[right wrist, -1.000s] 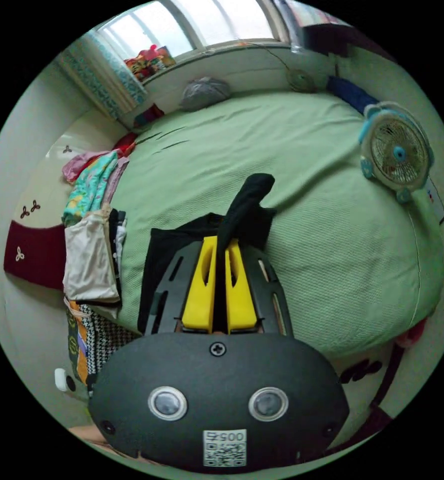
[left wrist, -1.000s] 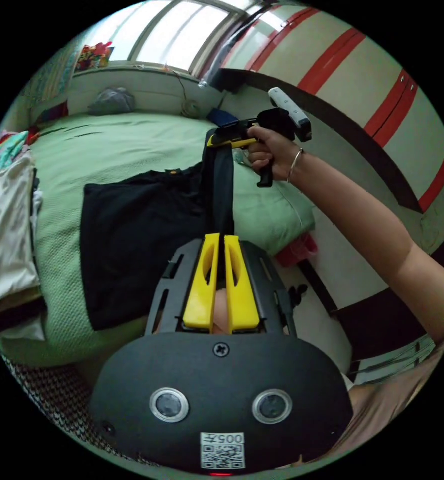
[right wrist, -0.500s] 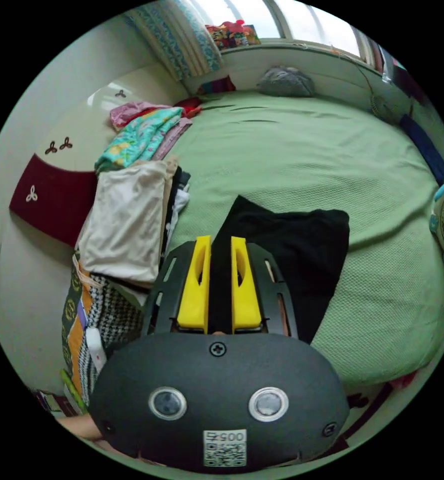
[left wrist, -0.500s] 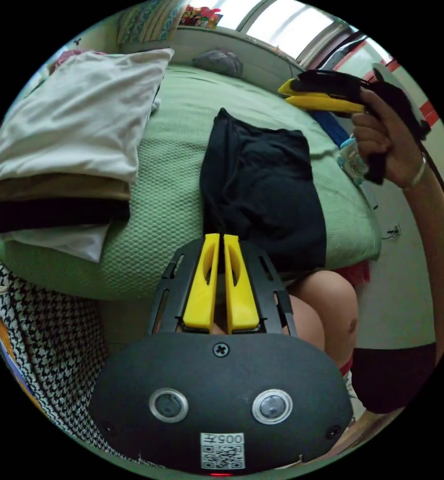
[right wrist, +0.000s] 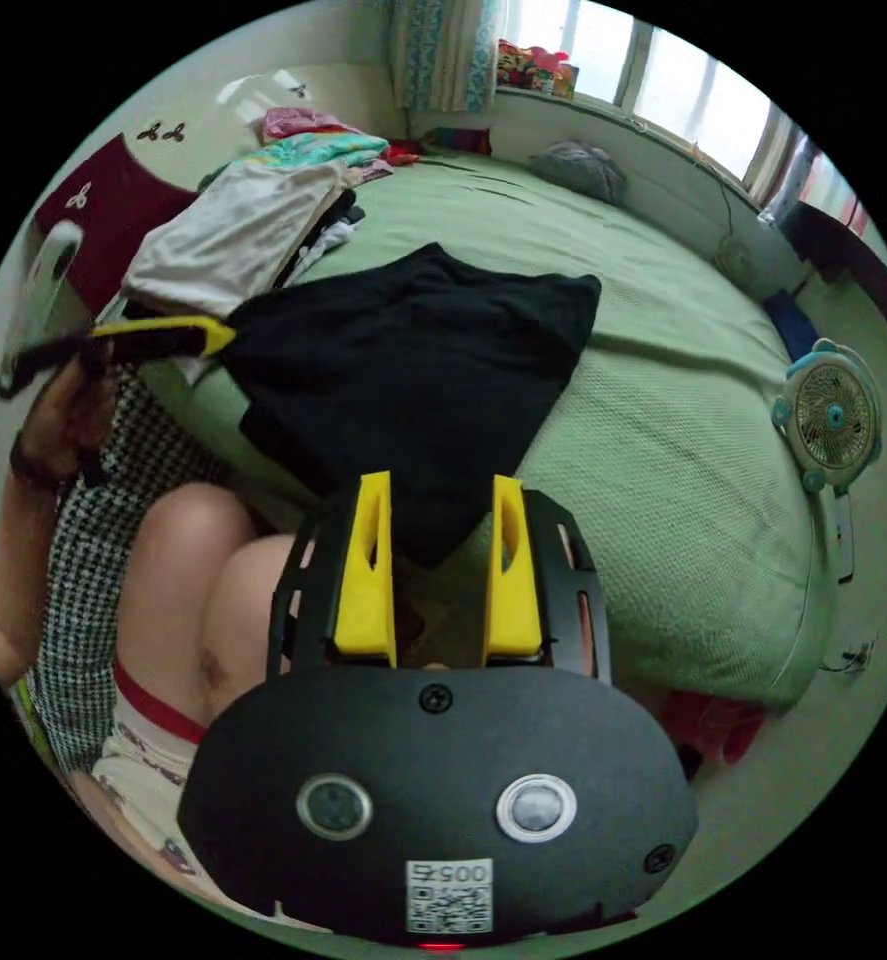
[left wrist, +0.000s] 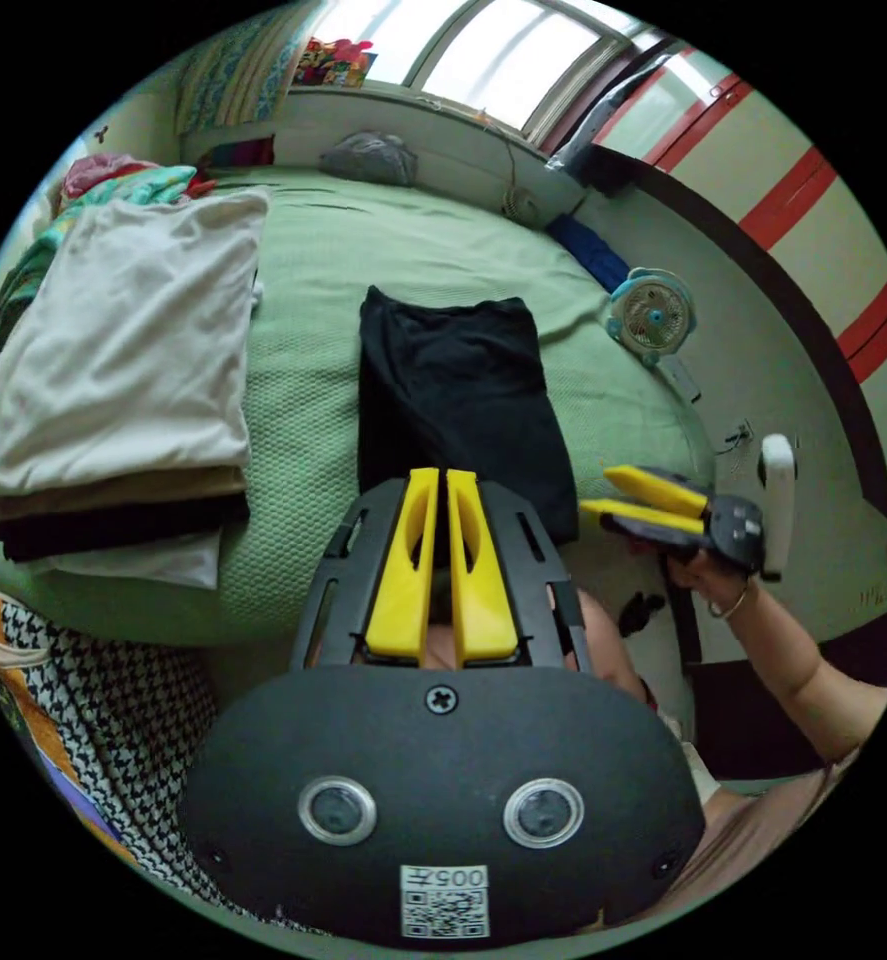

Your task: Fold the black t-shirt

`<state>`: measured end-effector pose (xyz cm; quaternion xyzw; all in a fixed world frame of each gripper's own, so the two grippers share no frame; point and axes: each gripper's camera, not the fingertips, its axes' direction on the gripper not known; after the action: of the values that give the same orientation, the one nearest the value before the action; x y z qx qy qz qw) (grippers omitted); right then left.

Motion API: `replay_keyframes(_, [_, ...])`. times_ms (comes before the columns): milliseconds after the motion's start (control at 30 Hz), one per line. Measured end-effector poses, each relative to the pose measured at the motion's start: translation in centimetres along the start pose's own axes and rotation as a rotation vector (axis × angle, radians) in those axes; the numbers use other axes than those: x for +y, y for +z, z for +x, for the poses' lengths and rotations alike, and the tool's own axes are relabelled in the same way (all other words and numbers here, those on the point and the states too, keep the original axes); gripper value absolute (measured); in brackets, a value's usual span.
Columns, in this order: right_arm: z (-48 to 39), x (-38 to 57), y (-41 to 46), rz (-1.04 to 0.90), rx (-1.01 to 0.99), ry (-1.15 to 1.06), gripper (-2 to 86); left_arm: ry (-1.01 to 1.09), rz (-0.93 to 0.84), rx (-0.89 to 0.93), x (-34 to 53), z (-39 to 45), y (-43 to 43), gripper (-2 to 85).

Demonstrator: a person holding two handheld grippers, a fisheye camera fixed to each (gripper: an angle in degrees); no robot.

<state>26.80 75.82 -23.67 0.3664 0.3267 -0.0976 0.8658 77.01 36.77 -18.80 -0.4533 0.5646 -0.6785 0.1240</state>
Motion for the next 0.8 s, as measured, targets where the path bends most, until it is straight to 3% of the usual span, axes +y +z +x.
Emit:
replay_keyframes(167, [-4.3,4.0,3.7,0.0,-0.012,-0.06,14.5,0.019,0.008,-0.021,-0.7,0.2,-4.1,1.2])
replay_keyframes(367, [-4.5,6.3,9.6,-0.003,0.153,0.139,11.6,0.028,0.039,-0.031,-0.2,0.3,-8.9,0.9])
replay_keyframes(567, [-2.0,8.6,12.0,0.038,0.125,0.278,5.2,0.007,0.063,-0.034,2.2,-0.8,-12.0,0.6])
replay_keyframes(800, [0.4,12.2,17.1,-0.047,0.117,0.304,-0.8,-0.115,-0.069,-0.138,7.1,-4.9,-10.7,0.4])
